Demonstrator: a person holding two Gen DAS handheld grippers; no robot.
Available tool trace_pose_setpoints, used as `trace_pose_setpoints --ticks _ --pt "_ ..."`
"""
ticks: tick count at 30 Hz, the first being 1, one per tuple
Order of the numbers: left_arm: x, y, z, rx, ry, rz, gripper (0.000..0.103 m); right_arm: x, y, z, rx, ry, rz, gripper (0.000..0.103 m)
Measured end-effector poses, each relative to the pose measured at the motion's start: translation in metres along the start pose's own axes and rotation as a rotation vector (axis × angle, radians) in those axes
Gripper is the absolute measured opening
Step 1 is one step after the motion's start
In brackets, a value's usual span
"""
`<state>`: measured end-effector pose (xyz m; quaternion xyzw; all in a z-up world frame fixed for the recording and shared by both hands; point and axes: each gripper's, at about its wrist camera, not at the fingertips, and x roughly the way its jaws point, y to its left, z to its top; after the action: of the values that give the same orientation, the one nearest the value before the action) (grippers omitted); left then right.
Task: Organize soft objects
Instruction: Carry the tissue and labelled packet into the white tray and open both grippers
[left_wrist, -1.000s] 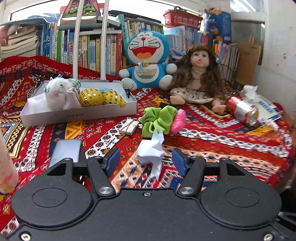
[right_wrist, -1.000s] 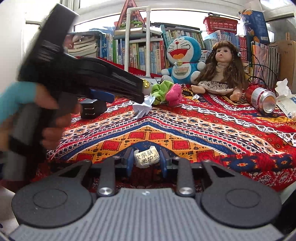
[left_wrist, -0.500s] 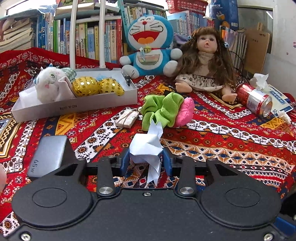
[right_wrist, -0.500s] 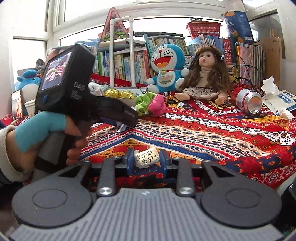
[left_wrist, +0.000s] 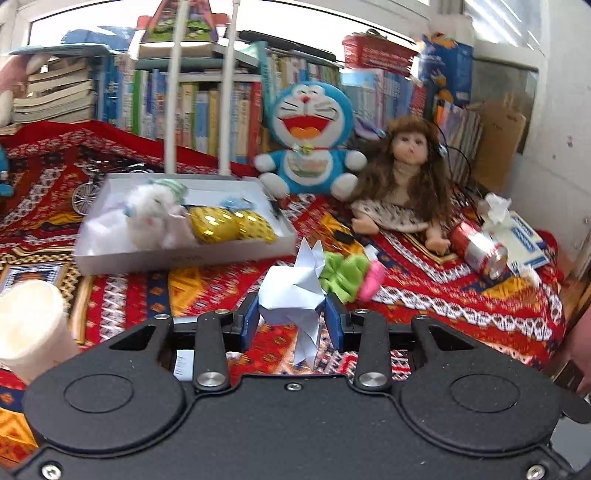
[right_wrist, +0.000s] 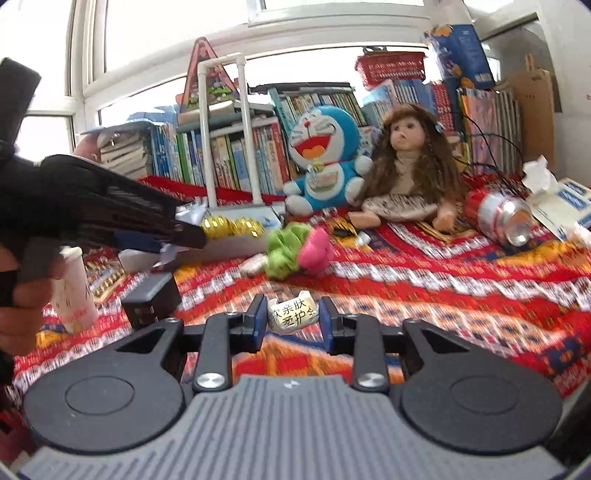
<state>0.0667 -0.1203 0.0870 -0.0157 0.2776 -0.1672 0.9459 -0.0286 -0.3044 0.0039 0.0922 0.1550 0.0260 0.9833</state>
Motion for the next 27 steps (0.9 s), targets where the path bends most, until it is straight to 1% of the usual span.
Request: trace_pose_setpoints --ticks 3,6,10,13,16,19,23,27 --pt "-0.014 0.017 0.016 -0.010 -0.025 0.005 0.036 0.009 0.004 0.015 0.032 -0.019 0.030 0.035" --pt "-0.029 0.033 0.033 -0.002 -0.061 0.016 0.036 0.018 0.010 0.029 0.037 -0.037 0.056 0.035" --pt "-0.039 0.061 0.056 -0.039 -0.067 0.000 0.036 0.030 0.015 0.049 0.045 -0.047 0.087 0.035" --pt "-0.042 0.086 0.073 -0.069 -0.088 -0.040 0.036 0.041 0.014 0.065 0.108 -0.034 0.130 0.035" --pt "-0.038 0.110 0.089 -0.098 -0.082 -0.022 0.036 0.052 0.016 0.077 0.139 -0.028 0.165 0.035" --pt "-0.031 0.132 0.100 -0.120 -0.071 0.024 0.036 0.064 0.023 0.090 0.122 -0.027 0.178 0.035" --pt "-0.016 0.159 0.110 -0.158 -0.031 0.058 0.036 0.092 0.028 0.106 0.146 0.031 0.226 0.035" --pt "0.011 0.184 0.116 -0.189 0.034 0.105 0.036 0.128 0.035 0.115 0.121 0.092 0.226 0.035"
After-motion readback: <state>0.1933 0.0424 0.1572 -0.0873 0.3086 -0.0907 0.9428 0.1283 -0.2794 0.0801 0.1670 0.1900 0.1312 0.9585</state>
